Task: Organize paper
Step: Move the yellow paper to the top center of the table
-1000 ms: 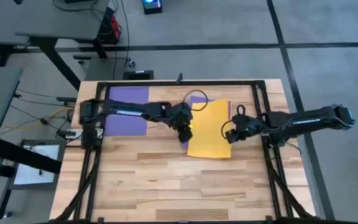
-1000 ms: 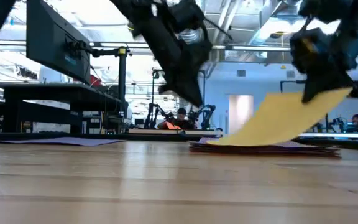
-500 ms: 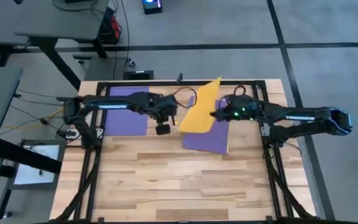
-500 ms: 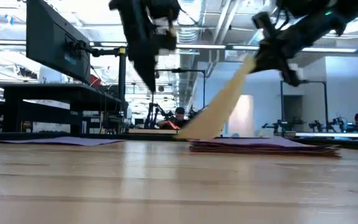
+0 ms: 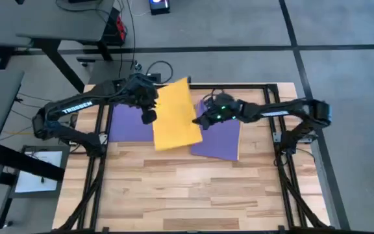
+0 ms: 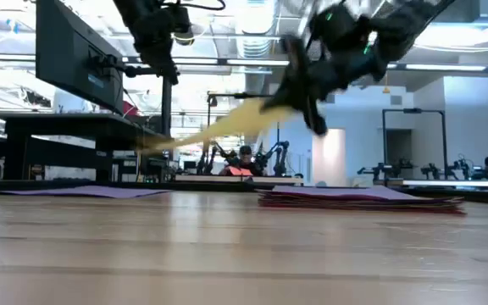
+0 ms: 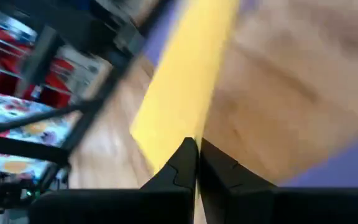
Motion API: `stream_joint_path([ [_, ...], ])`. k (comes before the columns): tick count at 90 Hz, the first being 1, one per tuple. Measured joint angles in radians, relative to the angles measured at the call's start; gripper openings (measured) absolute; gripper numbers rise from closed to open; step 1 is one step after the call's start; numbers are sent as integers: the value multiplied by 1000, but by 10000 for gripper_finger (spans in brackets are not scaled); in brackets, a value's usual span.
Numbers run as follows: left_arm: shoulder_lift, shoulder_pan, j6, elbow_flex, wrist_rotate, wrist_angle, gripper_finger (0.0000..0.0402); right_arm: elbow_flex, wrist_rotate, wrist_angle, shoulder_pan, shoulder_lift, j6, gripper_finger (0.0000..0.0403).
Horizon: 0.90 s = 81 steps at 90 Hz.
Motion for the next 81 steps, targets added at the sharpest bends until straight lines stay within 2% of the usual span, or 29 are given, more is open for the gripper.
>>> stream_joint_path([
  [7,-1,-1,14,0,0,0,0,0,11,29,-5,54,49,0],
  [18,-1,-3,21,0,0,0,0,0,74,65,-20,116,216,0],
  [36,-1,-3,23,0,0,-15,0,0,178,82,-18,149,376,0],
  [62,-1,-4,34,0,0,-19,0,0,455,56,5,112,514,0],
  [81,-1,-4,36,0,0,-20,0,0,670,43,52,112,715,0],
])
